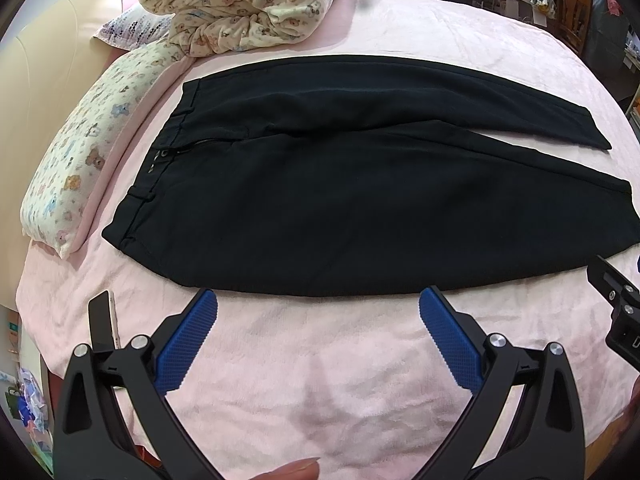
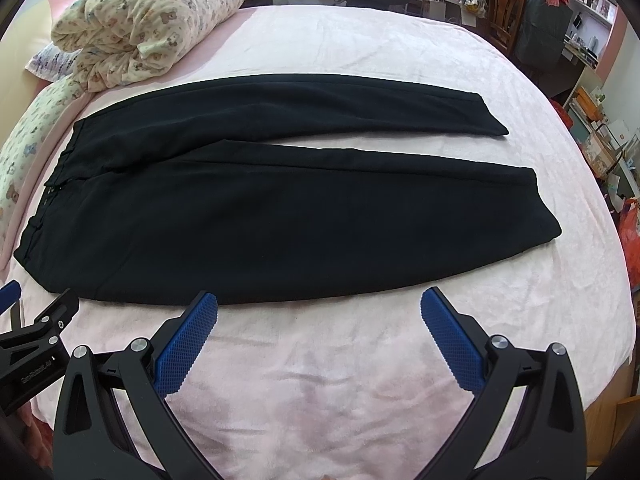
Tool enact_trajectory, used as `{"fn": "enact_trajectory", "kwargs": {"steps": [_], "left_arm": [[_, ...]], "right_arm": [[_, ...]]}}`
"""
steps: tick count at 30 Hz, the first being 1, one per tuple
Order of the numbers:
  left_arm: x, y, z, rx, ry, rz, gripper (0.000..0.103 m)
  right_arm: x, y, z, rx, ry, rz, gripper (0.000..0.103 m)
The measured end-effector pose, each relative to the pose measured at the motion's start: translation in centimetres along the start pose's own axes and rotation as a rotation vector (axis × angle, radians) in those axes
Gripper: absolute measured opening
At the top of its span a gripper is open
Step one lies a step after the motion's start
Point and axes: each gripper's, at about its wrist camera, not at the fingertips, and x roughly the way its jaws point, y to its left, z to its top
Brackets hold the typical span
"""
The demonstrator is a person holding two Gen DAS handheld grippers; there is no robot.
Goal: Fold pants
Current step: 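Reach the right gripper to the trouser leg hems and close on them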
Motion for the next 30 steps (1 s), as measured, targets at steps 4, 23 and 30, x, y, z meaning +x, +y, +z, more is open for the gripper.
{"fn": "enact_trajectory", "kwargs": {"steps": [4, 23, 30], "left_arm": [[0.7, -0.2, 0.6, 0.005, 0.009, 0.002, 0.101], [5.5, -0.9, 5.8, -0.086, 0.100, -0.070, 0.101], [7.0, -0.1, 6.3, -0.187, 0.206, -0.105, 0.101]], "right_arm": [[0.7, -0.4, 0.5, 0.015, 0.014, 0.011, 0.102], [10.1, -10.8, 13.9, 0.267, 0.300, -0.006, 0.102], [13.6, -18.5, 20.3, 0.587, 0.412, 0.183, 0.102]]}}
